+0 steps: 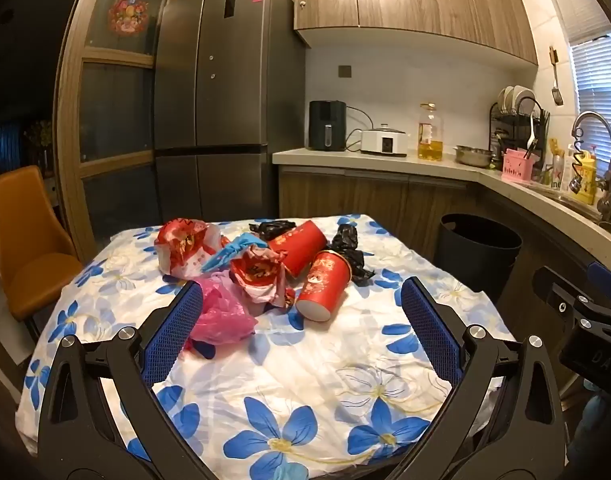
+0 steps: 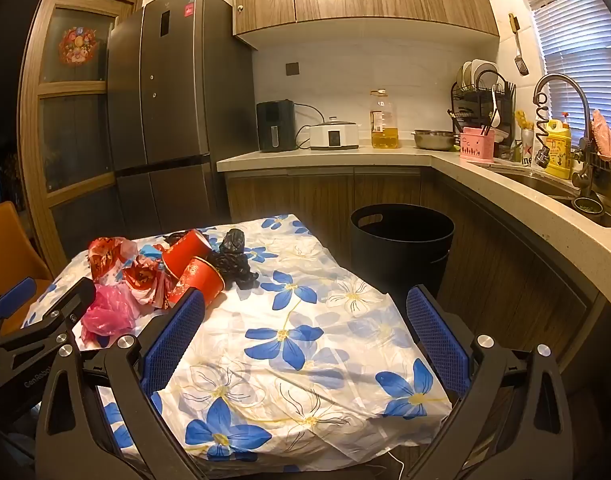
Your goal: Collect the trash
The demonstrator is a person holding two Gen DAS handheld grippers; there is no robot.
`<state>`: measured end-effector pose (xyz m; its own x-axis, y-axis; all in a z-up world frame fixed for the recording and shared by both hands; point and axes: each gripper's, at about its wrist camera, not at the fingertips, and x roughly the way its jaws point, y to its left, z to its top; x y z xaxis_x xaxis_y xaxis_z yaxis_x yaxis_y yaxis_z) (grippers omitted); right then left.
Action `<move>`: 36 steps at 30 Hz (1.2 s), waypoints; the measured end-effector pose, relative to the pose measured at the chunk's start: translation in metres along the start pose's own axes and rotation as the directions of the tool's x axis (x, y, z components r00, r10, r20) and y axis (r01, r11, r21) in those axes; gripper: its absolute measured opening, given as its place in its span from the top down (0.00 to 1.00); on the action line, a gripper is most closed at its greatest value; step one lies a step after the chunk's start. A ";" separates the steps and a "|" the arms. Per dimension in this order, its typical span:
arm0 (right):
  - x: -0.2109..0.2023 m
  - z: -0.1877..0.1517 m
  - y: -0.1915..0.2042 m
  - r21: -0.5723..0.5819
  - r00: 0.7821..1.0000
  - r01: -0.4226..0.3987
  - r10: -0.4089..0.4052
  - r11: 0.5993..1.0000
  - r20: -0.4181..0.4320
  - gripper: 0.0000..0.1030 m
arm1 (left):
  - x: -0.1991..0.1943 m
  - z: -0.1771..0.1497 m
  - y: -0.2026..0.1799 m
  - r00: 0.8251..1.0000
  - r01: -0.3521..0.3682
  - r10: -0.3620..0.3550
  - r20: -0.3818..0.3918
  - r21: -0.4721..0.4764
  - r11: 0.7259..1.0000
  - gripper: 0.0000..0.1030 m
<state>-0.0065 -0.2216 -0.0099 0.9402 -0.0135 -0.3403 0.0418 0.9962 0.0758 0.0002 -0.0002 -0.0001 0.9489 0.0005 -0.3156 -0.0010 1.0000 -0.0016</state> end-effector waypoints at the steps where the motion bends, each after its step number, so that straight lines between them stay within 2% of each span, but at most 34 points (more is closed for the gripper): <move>1: 0.000 0.000 0.000 0.002 1.000 0.000 0.000 1.000 0.003 0.05 | 0.000 0.000 0.000 1.000 -0.001 0.001 0.000 0.002 1.000 0.05; 36: 0.000 -0.001 -0.001 0.001 1.000 0.001 -0.001 1.000 -0.003 0.05 | 0.002 -0.003 -0.001 1.000 0.011 -0.011 -0.004 -0.010 1.000 0.05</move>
<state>-0.0070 -0.2228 -0.0110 0.9391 -0.0144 -0.3433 0.0433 0.9961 0.0766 0.0009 -0.0012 -0.0030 0.9475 -0.0102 -0.3196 0.0059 0.9999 -0.0143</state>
